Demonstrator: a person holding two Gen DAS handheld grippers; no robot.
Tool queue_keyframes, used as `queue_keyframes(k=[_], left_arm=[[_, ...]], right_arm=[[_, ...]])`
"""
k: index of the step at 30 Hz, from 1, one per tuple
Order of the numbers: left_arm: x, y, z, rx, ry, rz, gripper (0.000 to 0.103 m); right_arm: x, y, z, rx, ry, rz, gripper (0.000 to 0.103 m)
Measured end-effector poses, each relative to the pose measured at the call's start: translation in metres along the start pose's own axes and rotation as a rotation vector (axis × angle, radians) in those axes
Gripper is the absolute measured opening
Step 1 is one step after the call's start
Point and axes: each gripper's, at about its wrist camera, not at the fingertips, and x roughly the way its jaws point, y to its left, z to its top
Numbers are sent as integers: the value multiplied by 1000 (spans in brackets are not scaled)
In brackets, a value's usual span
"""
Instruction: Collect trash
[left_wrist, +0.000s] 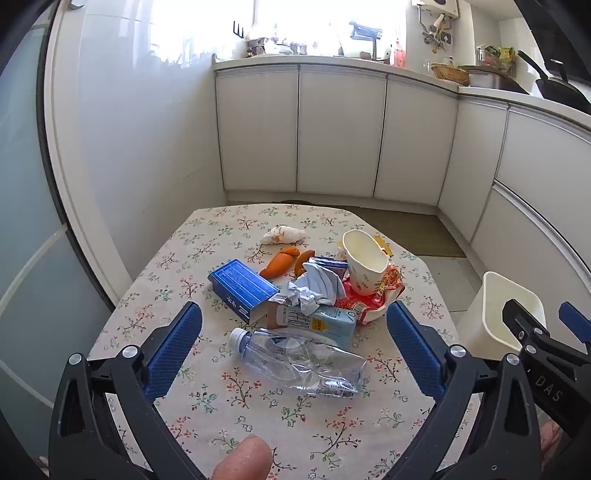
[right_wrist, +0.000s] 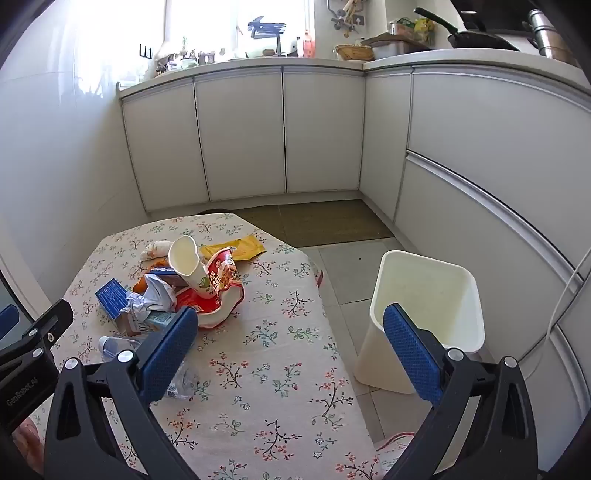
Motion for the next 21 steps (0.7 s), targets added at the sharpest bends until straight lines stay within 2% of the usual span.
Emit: queue_keyframes(k=[5, 21], left_arm=[[4, 6, 0, -14, 24, -11, 96], [10, 4, -9, -14, 28, 8, 96]], right_arm=[[1, 1, 0, 11, 12, 14, 97], [4, 6, -1, -4, 20, 11, 97]])
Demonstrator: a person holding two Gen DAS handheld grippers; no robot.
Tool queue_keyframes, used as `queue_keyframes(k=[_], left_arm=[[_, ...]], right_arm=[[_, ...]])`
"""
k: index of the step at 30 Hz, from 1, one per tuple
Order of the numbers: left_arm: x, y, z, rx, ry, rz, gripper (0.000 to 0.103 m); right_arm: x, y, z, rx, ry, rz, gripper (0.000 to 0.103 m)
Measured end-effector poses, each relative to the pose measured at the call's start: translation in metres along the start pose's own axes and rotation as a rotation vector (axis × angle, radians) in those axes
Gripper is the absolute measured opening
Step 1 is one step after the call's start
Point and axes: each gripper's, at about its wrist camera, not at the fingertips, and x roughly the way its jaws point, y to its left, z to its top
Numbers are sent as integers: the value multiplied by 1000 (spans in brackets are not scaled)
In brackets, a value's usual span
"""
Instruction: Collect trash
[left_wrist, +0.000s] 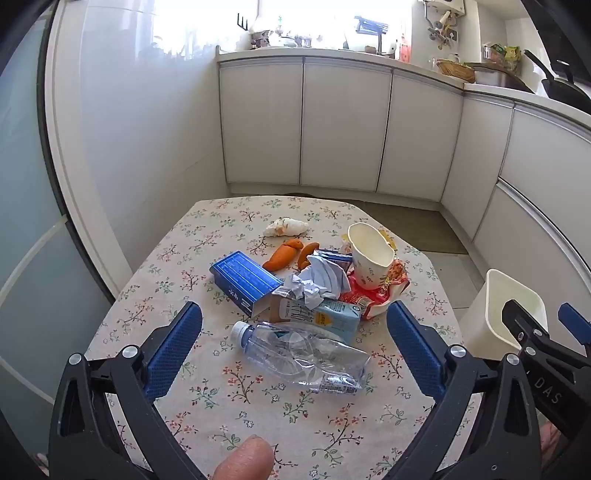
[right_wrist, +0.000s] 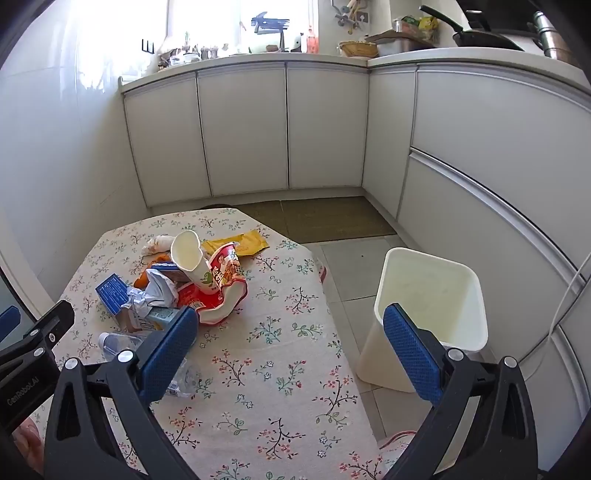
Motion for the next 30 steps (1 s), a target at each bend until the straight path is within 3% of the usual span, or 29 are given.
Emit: queue_keyframes(k=[30], left_arm=[[2, 4, 1, -10, 22, 9, 96]], right_arm=[[1, 2, -2, -6, 11, 3, 97]])
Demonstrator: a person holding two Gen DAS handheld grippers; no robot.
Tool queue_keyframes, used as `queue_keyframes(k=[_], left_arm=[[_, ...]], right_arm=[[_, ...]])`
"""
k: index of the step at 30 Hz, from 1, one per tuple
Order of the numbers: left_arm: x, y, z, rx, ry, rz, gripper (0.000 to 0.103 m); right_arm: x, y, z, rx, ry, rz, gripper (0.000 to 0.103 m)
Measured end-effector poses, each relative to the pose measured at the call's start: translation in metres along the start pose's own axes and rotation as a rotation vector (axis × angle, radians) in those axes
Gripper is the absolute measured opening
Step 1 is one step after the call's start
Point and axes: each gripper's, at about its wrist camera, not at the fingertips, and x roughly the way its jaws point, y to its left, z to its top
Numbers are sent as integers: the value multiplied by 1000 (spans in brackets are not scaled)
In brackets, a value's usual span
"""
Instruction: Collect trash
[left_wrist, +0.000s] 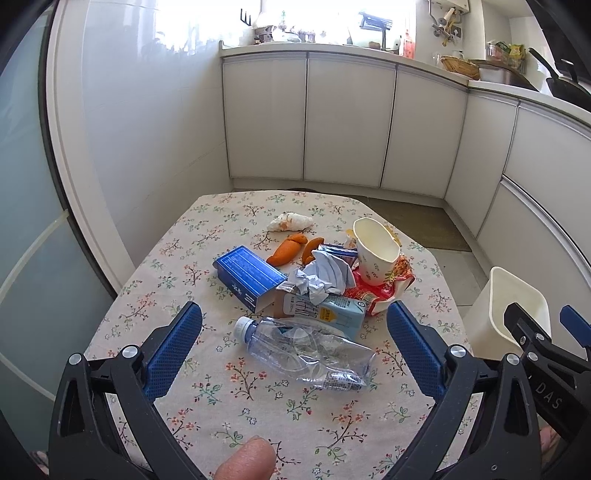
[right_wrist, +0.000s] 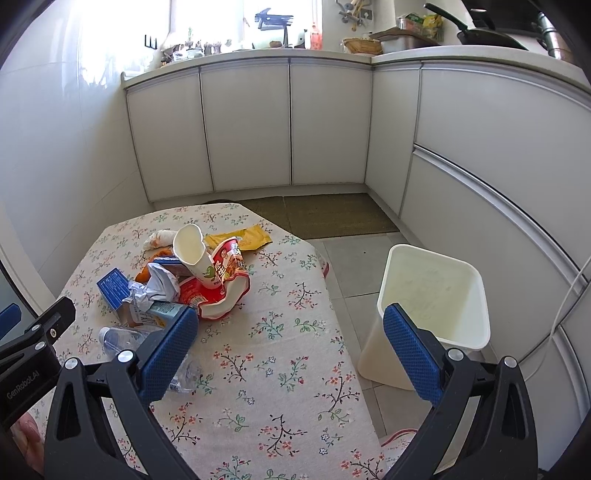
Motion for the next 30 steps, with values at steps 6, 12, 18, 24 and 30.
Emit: queue_keyframes(k=[6, 12, 18, 24, 30], left_arm=[[0, 0, 0, -1, 3, 1, 96], [1, 0, -1, 0, 8, 4, 96], [2, 0, -1, -1, 11, 6, 96], [2, 0, -1, 0, 11, 6, 96], [2, 2, -2, -2, 13, 5, 96]], right_arm=[[0, 1, -1, -2, 2, 0, 97], [0, 1, -1, -2, 2, 0, 97], [0, 2, -3, -2, 3, 0, 97], [0, 2, -4, -2, 4, 2, 97], [0, 1, -3, -1, 5, 1, 97]])
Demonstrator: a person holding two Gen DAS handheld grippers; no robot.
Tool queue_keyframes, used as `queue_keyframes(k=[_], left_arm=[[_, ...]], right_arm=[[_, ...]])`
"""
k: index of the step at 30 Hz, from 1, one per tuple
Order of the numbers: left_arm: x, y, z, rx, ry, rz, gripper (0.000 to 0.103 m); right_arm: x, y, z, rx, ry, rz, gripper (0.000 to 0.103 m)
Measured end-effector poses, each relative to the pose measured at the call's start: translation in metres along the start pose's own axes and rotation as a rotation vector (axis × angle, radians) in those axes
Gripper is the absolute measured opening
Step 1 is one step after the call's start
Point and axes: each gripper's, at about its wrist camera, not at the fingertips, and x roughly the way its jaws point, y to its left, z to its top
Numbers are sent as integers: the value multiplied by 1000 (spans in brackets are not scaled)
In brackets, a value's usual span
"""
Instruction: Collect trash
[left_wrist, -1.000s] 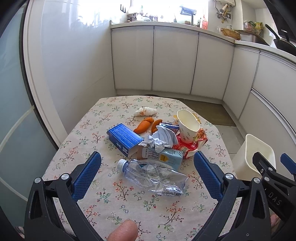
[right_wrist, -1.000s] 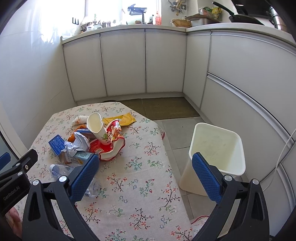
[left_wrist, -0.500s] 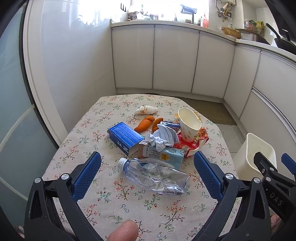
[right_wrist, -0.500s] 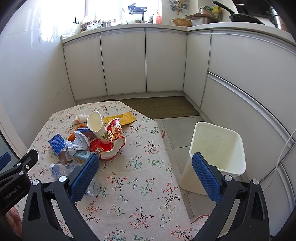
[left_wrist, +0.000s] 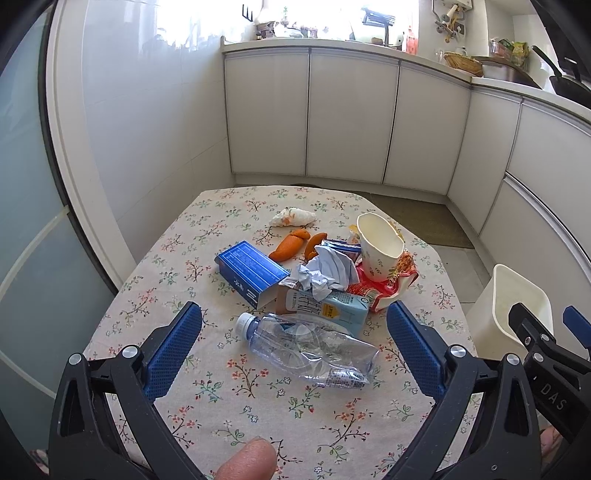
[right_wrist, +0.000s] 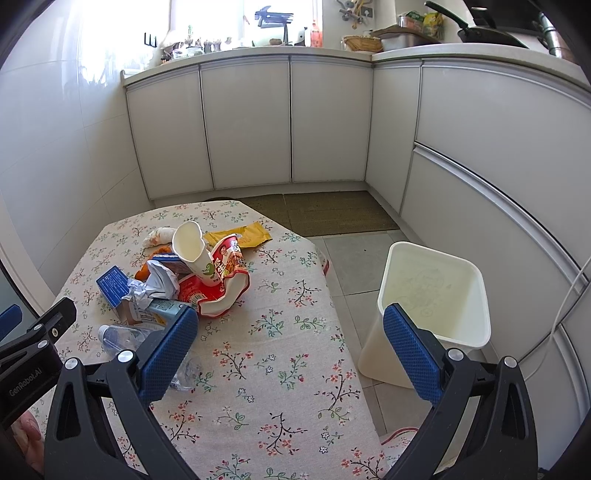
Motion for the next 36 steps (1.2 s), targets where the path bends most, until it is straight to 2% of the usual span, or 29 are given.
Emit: queue_keyframes(k=[16, 20, 22, 26, 28, 32, 34, 36], left_arm=[[4, -1, 1, 0, 17, 7, 96], [8, 4, 2, -27, 51, -8, 96], [13, 12, 6, -55, 78, -14, 96], [29, 36, 27, -142, 148, -44, 96], [38, 51, 38, -195, 179, -67, 96], [57, 76, 74, -246, 204, -70, 96], [70, 83, 90, -245, 225, -124, 96], [91, 85, 99, -226, 295, -201, 96]], right_arm=[[3, -3, 1, 4, 12, 0, 97], [5, -4, 2, 17, 36, 13, 97], [12, -6, 4, 41, 89, 44, 97], [34, -14, 17, 162, 257, 164, 97], [42, -16, 27, 212, 295, 202, 97], [47, -9, 55, 219, 292, 240, 97], [49, -6, 71, 213, 258, 256, 97], [53, -2, 83, 206, 205, 315, 97]])
